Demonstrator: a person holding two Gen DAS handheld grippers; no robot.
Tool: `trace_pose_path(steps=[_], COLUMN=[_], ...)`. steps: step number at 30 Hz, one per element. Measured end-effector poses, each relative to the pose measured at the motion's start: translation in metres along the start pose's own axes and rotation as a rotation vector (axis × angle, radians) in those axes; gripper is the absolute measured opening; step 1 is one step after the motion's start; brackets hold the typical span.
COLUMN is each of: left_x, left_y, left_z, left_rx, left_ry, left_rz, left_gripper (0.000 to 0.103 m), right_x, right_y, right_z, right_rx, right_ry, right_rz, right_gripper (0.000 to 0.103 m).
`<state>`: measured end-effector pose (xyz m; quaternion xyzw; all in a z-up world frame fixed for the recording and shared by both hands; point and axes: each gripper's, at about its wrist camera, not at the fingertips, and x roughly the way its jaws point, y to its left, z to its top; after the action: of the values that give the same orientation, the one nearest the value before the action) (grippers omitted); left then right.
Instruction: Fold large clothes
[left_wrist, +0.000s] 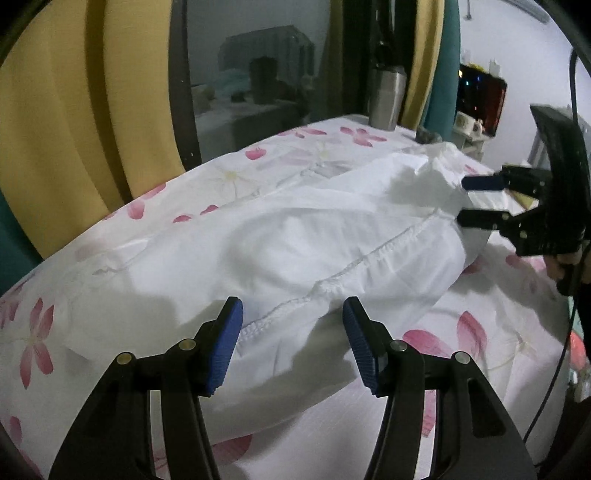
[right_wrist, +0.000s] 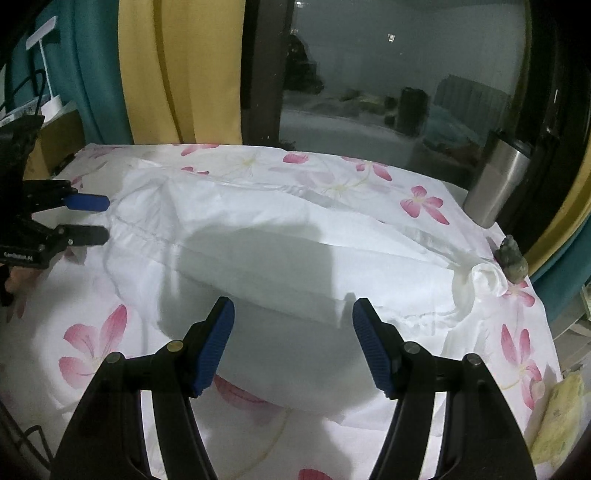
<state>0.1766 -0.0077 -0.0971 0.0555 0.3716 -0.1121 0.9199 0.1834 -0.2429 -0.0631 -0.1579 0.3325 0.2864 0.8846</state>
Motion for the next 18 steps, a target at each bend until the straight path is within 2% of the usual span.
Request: trace_pose_path(steps=[7,9,10,11,12,13,14,15,18], left_x=[0.002,0.0,-0.001,-0.001,-0.001,-0.002,-0.002,-0.003,-0.002], left_y=[-0.005,-0.005,-0.005,-0.004,-0.003,-0.002,-0.001,0.0,0.0], left_z=[0.004,0.006,0.007,0.008,0.01,0.011,0.012,0.014,0.02], left_rx=[0.034,0.033,0.032,0.031,0.029,0.025,0.019,0.016,0.021], left_ry=[-0.003,-0.014,-0.015,-0.015,-0.016,-0.017,-0.018,-0.024,-0.034], left_rz=[-0.017,-0.031,-0.031,-0.032,-0.036,-0.04,-0.04,-0.043,-0.038], left_gripper=[0.059,0.054,0.043,0.031,0.023,0.005,0.003,0.003,0.003], right_x=[0.001,0.002,0.002,0.003,0.003,0.004,0.005,0.006,0.006], right_y=[0.001,0.0,0.0,0.0,0.0,0.001,0.001,0.002,0.002], right_z=[0.005,0.007,0.008,0.009,0.01,0.011,0.012,0.014,0.019], right_rx=[-0.008,-0.014,-0.02,-0.025,-0.028,-0.036,-0.043,-0.05,-0.057], right_ry=[-0.025,-0.035,-0.036,-0.035,-0.035,-0.034,-0.032,-0.03,-0.044], right_rz=[-0.012,0.002,0.005,0.006,0.007,0.012,0.018,0.023,0.026], right_gripper=[0.066,0.065,0.056,0.043,0.036,0.024,0.012,0.006,0.001])
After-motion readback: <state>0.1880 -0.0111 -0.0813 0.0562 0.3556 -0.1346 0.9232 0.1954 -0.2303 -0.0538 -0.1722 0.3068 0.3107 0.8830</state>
